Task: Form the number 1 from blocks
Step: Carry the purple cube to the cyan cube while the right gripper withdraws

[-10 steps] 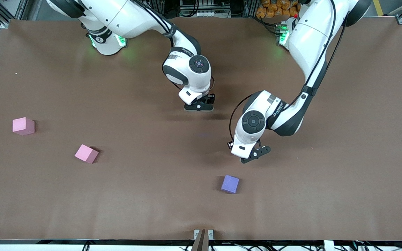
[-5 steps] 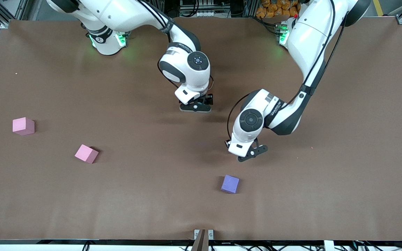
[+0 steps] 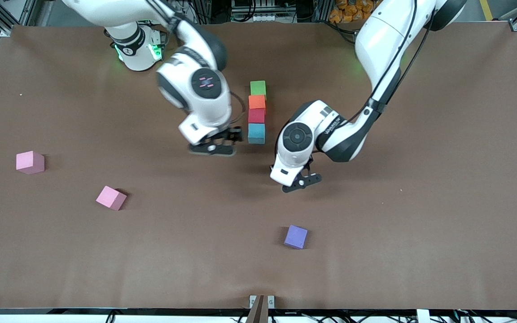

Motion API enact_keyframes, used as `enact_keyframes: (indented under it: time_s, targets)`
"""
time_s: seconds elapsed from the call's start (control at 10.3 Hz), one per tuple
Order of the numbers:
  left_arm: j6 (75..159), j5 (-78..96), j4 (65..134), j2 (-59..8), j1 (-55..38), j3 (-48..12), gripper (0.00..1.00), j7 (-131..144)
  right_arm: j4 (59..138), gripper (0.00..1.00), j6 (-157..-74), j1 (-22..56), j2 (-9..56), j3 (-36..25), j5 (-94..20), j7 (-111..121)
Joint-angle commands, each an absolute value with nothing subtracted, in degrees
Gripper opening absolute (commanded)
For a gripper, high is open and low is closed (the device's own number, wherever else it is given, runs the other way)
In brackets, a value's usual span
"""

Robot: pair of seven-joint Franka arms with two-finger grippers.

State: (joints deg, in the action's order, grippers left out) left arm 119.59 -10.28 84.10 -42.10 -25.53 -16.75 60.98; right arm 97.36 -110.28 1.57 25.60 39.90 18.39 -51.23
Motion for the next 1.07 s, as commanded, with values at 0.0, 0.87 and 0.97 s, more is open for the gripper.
enact_keyframes:
  time_s: [0.0,0.87,0.97]
  targets:
    - [118.7,-10.7,84.6,-41.4,-27.0,-16.5,0.57,63.4,98.9,1.00,-108.3,-7.5,22.8,44.4,17.3,-46.7]
    - [123.1,-10.4,84.6,-44.1,-35.6,-17.1,0.57,58.5,90.6,1.00,-94.6,-7.2,10.0,11.9,1.3,1.5]
    - [123.3,-10.3,84.6,-44.5,-35.6,-17.1,0.57,57.7,90.6,1.00,-92.9,-5.9,9.0,6.0,1.0,6.6]
